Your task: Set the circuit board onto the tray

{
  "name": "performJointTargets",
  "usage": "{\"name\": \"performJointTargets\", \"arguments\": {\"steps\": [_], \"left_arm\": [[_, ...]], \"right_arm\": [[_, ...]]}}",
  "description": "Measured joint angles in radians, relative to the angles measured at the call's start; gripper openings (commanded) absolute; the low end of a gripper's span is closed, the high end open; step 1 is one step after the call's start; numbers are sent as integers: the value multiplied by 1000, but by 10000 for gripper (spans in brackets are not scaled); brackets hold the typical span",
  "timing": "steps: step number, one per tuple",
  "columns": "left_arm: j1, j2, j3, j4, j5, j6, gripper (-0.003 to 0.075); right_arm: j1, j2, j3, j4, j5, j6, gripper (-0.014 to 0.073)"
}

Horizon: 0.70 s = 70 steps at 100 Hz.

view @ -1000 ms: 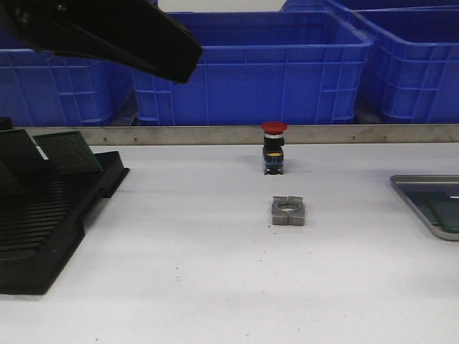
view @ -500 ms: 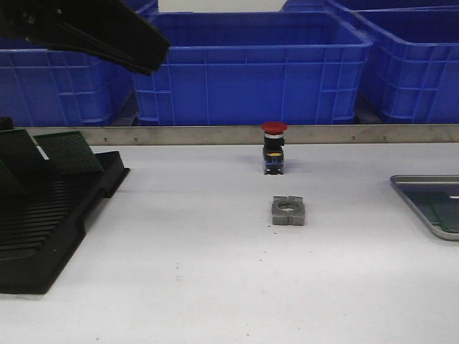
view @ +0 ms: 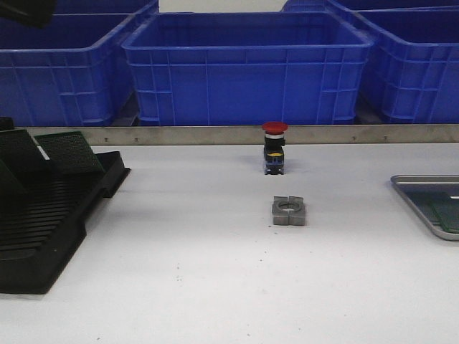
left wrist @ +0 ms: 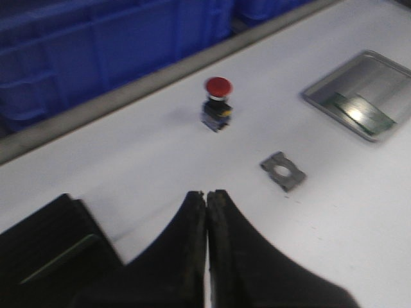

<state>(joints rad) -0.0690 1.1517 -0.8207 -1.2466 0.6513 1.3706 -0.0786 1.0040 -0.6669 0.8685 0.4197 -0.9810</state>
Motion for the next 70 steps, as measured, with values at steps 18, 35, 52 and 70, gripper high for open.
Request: {"name": "performJointTargets", "arguments": {"steps": [18, 35, 52, 70], "left_arm": [[0, -218, 143, -44, -291, -15, -17], [2, -432, 289, -72, -425, -20, -17], [2, -663, 413, -78, -436, -20, -17], [2, -881, 534, -81, -497, -20, -17]], "right_arm": [[74, -203, 118, 9, -123, -33, -60], [90, -413, 226, 15, -190, -44, -60], [90, -626, 307, 15, -199, -46, -60], [90, -830, 378, 15, -194, -46, -60]]}}
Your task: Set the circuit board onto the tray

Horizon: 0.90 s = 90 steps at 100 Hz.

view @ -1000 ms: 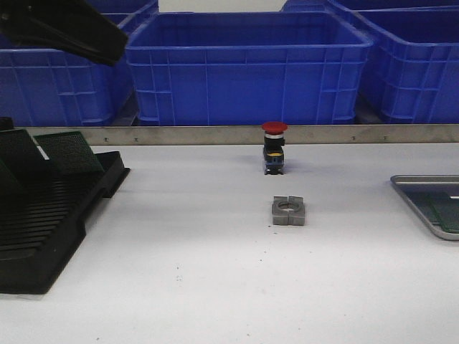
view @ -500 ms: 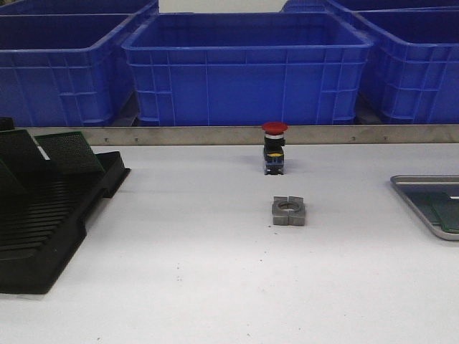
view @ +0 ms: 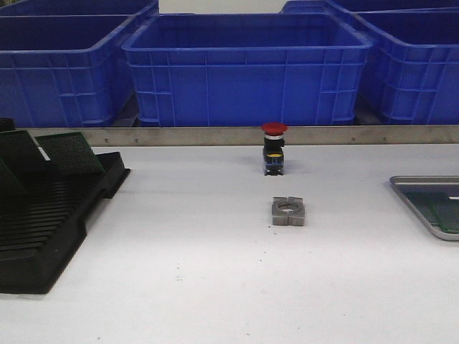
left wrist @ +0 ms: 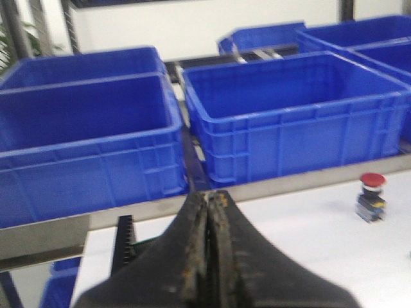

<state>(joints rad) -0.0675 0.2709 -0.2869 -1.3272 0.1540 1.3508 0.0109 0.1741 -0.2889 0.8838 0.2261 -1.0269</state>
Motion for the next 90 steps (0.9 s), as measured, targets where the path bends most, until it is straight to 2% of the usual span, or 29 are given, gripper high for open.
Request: {"name": "performJointTargets", "arguments": {"steps": [24, 90], "left_arm": [[0, -162, 84, -6, -64, 0, -17], [0, -169, 105, -8, -68, 0, -17]], "right_arm": [[0, -107, 29, 0, 36, 0, -60], [0, -108, 29, 0, 42, -1, -60]]}}
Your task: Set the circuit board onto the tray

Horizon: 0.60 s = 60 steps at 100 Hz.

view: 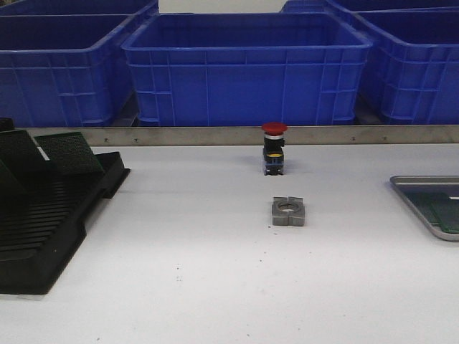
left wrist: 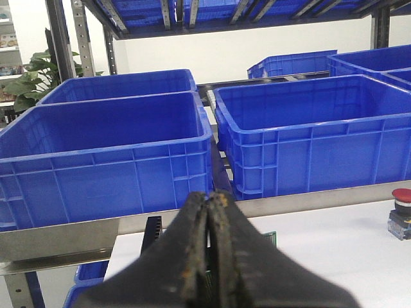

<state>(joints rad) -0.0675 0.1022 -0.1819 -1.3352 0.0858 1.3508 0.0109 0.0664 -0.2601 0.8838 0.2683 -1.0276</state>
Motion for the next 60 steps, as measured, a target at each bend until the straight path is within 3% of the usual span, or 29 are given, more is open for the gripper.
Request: {"name": "performJointTargets", "arguments": {"steps": [15, 23, 30, 42, 47, 54, 60], "left_arm": [[0, 0, 2, 5, -7, -2, -17], [0, 0, 13, 124, -44, -74, -17], [0, 0, 31, 341, -56, -335, -17], [1, 0, 72, 878, -54, -997, -17], [8, 0, 97, 1067, -52, -1205, -17], [25, -11, 142, 1229, -52, -1378, -17], [46, -38, 179, 1293, -37, -1441, -17]], "right_arm": [[0, 0, 0, 0, 0, 0, -60], [0, 0, 0, 0, 0, 0, -60], [0, 0, 0, 0, 0, 0, -60], [0, 0, 0, 0, 0, 0, -60], [0, 0, 0, 0, 0, 0, -60], [0, 0, 0, 0, 0, 0, -60], [0, 0, 0, 0, 0, 0, -60]]}}
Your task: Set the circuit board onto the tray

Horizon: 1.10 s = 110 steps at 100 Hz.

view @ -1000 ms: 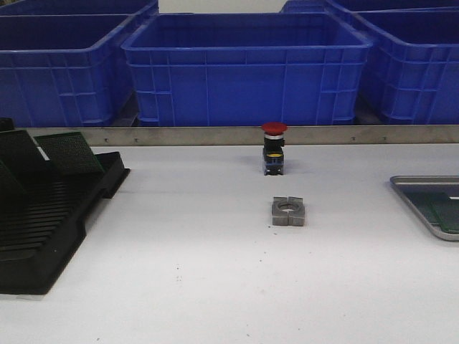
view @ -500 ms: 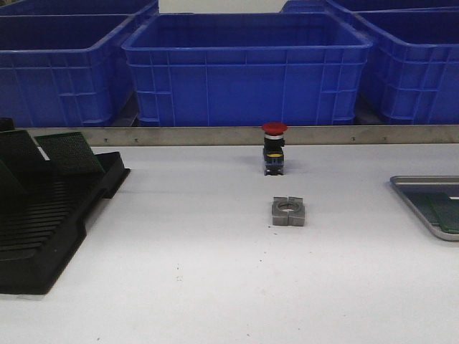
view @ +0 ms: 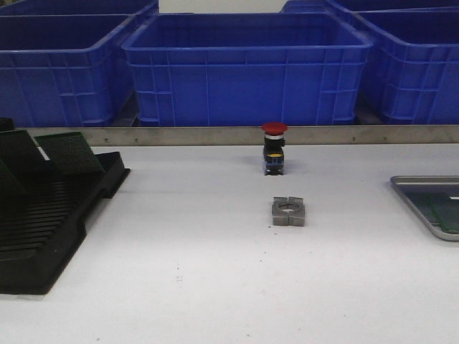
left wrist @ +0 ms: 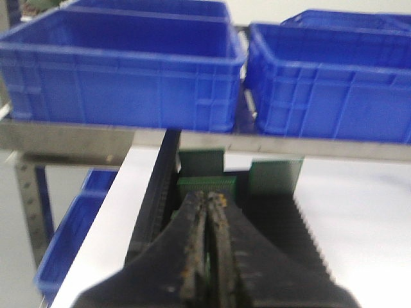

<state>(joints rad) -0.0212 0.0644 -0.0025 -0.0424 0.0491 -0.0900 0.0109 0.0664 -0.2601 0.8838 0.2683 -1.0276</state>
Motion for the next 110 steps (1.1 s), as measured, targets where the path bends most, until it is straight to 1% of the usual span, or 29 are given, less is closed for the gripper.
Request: {"name": "performJointTargets", "arguments": {"steps": [13, 35, 110], "left_arm": [[36, -68, 0, 59, 81, -48, -17], [41, -69, 0, 87, 155, -58, -17], [41, -69, 0, 81, 159, -58, -17]], "right_arm": [[0, 0, 2, 0, 1, 0, -60], [0, -2, 6, 0, 2, 0, -60], [0, -2, 6, 0, 2, 0, -60]]}}
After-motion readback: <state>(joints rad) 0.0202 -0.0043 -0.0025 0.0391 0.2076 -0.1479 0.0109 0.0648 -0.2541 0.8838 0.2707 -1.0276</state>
